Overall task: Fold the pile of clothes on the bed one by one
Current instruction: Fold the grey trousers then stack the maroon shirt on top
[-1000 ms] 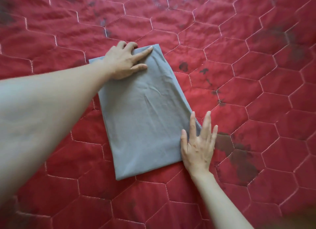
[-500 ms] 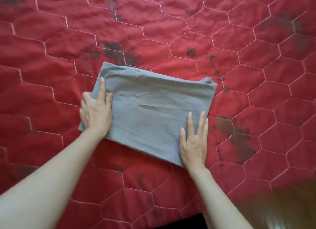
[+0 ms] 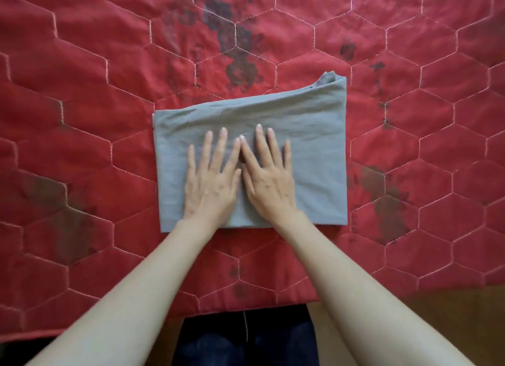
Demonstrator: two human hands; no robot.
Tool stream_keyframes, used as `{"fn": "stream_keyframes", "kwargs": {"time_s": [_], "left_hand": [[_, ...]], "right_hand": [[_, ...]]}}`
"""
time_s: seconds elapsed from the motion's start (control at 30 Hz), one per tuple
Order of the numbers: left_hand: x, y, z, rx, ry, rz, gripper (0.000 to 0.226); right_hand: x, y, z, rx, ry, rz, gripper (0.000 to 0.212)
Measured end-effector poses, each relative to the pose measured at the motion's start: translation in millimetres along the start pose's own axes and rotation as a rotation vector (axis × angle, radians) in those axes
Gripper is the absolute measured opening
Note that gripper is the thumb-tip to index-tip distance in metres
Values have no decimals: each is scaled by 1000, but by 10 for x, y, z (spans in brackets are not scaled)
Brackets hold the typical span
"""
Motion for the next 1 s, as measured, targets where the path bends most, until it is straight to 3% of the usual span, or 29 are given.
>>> {"fn": "stream_keyframes", "kwargs": {"time_s": [0.07,0.17,0.3,0.4,0.47,0.6,0.7,0.8,0.9,1.0], "left_hand": [[-120,-15,-66,-19,-14,-95,56],[-72,-266,-171,-60,26,-131,55],[265,-533,-220,-28,4,30,58],[343,-559,-202,-51,-38,140,59],[202,-400,-143,-58,-16,104,60],[-369,105,-59,-57,24,-145,59],[-803,129,-31,-121,41,-176,58],[-1020,-108,-50,-114,42,-110,53],[-953,-438,-86,-94,31,31,51],[-835,-689,-96,-62,13,182,51]], "right_hand": [[-29,-120,-108,-15,-4,-10,54],[90,258,-62,80,-11,-119,54],[480,985,236,159,-6,-315,59],[571,1132,357,170,2,-412,62],[436,1004,342,156,7,-361,61],[-158,500,159,65,-54,13,55],[-600,438,128,102,-69,127,55],[-850,746,238,169,-58,76,55],[-879,1163,410,194,-11,-101,55],[-864,1366,482,117,-7,-192,55]]}}
Point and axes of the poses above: each hand's wrist, its own x-axis away from the middle knuckle, its own z-axis out of the back of the hand, y = z × x, the point moved 5 cm from there along -x, towards the middle knuckle, and after that the axes turned 12 degrees about -x, right-handed, at the moved point
